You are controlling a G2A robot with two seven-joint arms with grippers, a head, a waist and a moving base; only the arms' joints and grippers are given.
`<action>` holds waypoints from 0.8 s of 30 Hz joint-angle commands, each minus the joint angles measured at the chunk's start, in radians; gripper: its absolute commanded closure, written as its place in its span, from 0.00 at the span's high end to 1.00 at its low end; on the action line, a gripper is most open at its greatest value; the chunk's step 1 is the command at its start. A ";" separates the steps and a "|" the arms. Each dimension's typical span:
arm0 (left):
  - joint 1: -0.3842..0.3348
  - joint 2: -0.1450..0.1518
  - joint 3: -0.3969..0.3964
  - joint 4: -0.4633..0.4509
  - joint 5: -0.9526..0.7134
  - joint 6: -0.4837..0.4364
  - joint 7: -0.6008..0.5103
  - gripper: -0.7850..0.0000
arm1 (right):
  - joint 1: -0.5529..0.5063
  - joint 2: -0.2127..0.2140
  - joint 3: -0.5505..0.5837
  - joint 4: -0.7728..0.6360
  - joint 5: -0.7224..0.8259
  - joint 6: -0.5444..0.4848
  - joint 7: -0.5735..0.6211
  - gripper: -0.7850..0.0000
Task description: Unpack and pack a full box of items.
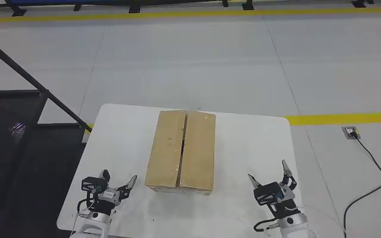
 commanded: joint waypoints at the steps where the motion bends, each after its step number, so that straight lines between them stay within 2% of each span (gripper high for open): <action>1: 0.000 0.000 -0.001 0.001 0.001 0.001 -0.002 1.00 | 0.002 0.000 -0.006 -0.004 -0.011 -0.005 0.012 1.00; 8: 0.001 0.000 0.000 0.002 0.000 0.002 -0.003 1.00 | 0.003 -0.001 -0.009 -0.006 -0.008 -0.011 0.003 1.00; 11: -0.017 -0.004 0.023 0.008 0.004 0.002 -0.009 1.00 | 0.017 0.002 -0.023 0.006 0.025 -0.103 -0.125 1.00; 14: -0.051 -0.008 0.052 0.030 0.024 0.002 -0.018 1.00 | 0.029 0.006 -0.021 0.020 -0.010 -0.162 -0.191 1.00; 24: -0.104 -0.019 0.121 0.069 0.055 -0.027 -0.019 1.00 | 0.025 0.010 -0.058 0.004 -0.125 -0.210 -0.241 1.00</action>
